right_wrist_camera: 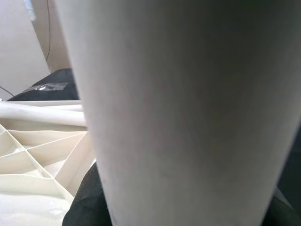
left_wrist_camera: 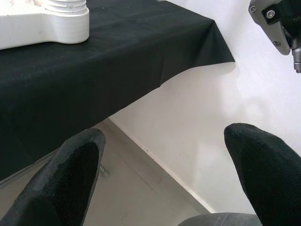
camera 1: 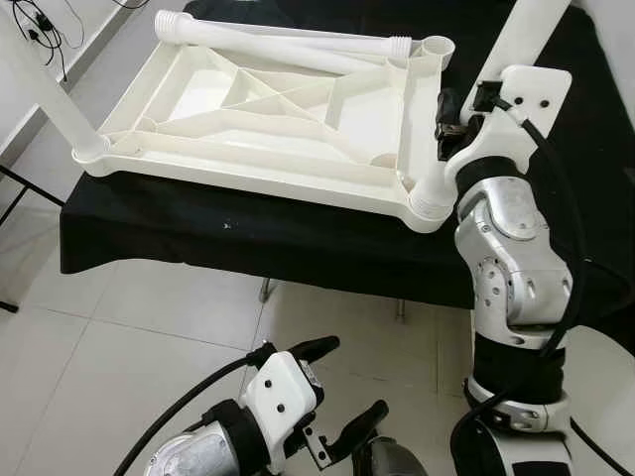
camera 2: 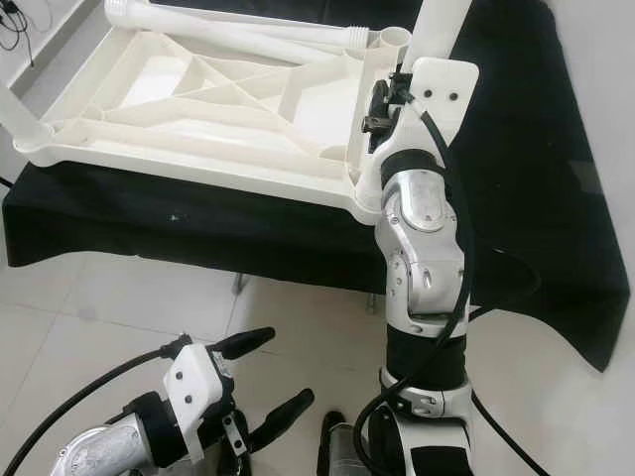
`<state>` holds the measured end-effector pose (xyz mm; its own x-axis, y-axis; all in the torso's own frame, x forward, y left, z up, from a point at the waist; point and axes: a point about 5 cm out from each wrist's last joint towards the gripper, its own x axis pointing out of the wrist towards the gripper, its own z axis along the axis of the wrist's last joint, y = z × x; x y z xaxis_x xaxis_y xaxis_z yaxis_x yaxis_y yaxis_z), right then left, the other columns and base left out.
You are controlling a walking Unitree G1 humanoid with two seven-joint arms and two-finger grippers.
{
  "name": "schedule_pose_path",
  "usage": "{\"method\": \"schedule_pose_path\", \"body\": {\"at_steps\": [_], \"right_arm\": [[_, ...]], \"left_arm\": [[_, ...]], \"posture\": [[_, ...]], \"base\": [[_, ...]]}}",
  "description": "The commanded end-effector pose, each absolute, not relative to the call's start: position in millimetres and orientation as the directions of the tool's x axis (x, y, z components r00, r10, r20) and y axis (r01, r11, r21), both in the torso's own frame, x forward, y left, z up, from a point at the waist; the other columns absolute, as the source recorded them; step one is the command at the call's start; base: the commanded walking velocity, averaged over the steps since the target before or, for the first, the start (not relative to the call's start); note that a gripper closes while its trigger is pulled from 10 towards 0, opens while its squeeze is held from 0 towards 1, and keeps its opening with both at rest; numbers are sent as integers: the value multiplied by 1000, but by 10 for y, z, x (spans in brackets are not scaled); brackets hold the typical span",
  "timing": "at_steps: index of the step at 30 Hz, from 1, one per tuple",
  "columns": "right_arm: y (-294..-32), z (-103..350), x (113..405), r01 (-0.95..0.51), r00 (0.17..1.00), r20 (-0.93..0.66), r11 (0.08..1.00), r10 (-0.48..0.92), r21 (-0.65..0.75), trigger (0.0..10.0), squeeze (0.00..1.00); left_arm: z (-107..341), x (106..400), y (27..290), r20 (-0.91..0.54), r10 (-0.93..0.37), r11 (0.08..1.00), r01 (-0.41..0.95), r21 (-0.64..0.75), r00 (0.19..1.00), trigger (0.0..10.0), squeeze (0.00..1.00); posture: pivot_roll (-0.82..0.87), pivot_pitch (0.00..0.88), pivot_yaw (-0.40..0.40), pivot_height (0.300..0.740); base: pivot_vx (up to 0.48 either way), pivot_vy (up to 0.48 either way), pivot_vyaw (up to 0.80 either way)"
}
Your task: Building children table
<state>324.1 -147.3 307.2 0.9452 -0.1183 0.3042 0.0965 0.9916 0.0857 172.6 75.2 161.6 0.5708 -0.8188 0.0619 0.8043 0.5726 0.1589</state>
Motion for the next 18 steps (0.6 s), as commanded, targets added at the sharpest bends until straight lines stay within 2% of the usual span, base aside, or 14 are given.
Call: {"method": "schedule_pose_path", "body": {"at_steps": [1, 8, 9, 15, 16, 18], "right_arm": [[-1540, 2596, 3343, 141, 988, 41, 983, -147, 113, 10000, 0], [-1523, 2647, 3347, 103, 991, 73, 986, -114, 134, 10000, 0], [-1531, 2665, 3348, 99, 990, 84, 984, -112, 146, 10000, 1000], [-1547, 2715, 3346, 87, 989, 107, 983, -105, 161, 10000, 1000], [-1532, 2749, 3346, 52, 989, 129, 984, -75, 170, 10000, 0], [-1521, 2772, 3346, 27, 988, 145, 984, -53, 175, 10000, 0]], "left_arm": [[1537, 1711, 748, 34, -819, 572, 808, 144, 573, 10000, 0], [1535, 1717, 750, 35, -818, 572, 807, 147, 574, 10000, 0], [1535, 1719, 753, 35, -818, 572, 807, 148, 574, 10000, 0], [1536, 1722, 762, 36, -817, 574, 805, 151, 576, 10000, 0], [1536, 1721, 764, 36, -816, 575, 804, 152, 576, 10000, 0], [1535, 1721, 765, 36, -816, 575, 804, 152, 576, 10000, 0]], "posture": [[67, 320, 15, 740], [66, 322, 19, 740], [66, 321, 19, 740], [65, 322, 21, 740], [66, 323, 22, 740], [66, 323, 22, 740]], "base": [[0, 0, 0], [0, 0, 0], [0, 0, 0], [0, 0, 0], [0, 0, 0], [0, 0, 0]]}}
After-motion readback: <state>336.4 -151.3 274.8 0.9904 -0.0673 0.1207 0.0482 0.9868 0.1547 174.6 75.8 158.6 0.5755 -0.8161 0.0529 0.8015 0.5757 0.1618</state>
